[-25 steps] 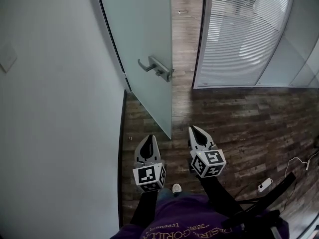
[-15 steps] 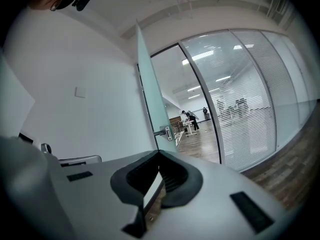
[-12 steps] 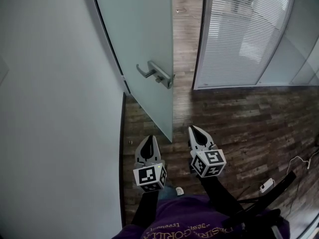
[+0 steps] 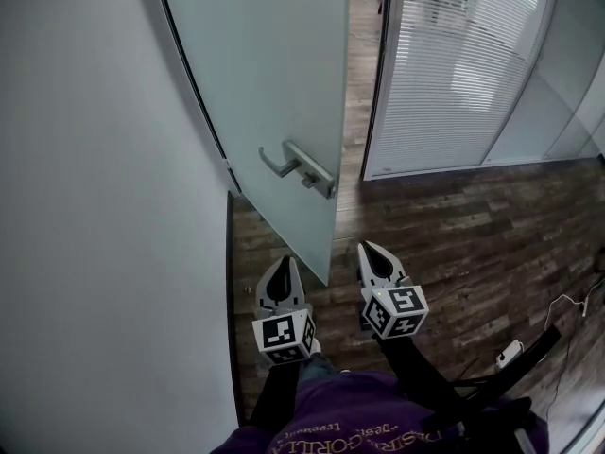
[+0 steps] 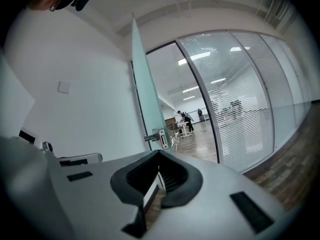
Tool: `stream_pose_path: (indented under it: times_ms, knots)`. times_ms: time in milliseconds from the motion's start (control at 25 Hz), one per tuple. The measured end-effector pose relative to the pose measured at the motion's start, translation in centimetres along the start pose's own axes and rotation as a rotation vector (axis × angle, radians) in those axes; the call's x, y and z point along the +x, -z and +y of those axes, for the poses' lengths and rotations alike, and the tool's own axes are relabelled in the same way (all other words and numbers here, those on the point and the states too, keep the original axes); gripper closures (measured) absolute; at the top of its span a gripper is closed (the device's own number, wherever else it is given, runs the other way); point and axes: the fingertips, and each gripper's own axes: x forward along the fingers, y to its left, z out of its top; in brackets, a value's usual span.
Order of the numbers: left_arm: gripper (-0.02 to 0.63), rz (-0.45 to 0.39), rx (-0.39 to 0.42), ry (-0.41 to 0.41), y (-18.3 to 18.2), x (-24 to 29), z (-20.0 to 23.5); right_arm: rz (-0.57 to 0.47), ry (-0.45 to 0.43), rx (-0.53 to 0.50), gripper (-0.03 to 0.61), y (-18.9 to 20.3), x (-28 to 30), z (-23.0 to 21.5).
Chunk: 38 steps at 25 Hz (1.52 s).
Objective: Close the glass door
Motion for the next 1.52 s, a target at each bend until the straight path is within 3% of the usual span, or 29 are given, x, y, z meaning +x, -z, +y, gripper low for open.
stream_pose_path:
  times_ms: [640, 960, 1120, 1200, 1280, 1400, 1520]
  knots:
    - [0.612, 0.016, 0.012, 0.098, -1.0, 9.0, 4.7, -0.025, 0.106, 0.006, 0.581, -1.1, 7.9, -1.1]
    - [0.612, 0.023, 0.061, 0.176, -0.3, 11.6, 4.3, -0.023, 0.116, 0.015, 0.581, -0.8, 9.6, -1.8]
    - [0.609, -0.011, 0.161, 0.194, -1.1, 12.9, 4.2, -0.022, 0.092, 0.015, 0.581, -1.1, 10.1, -1.9]
    - [0.527, -0.006, 0.220, 0.173, -2.1, 13.3, 4.6, -0.015, 0.081, 0.019, 0.581, -1.2, 10.0, -1.8]
    - [0.508, 0.001, 0.307, 0.157, -2.4, 13.9, 5.2, -0.012, 0.072, 0.023, 0.581, -1.3, 10.0, -1.7]
    - [0.471, 0.032, 0.494, 0.181, -2.2, 15.5, 5.6, -0.016, 0.065, 0.025, 0.581, -1.7, 10.0, -1.8]
    - [0.395, 0.075, 0.737, 0.221, -1.8, 17.3, 5.6, -0.015, 0.054, 0.024, 0.581, -1.9, 10.0, -1.7]
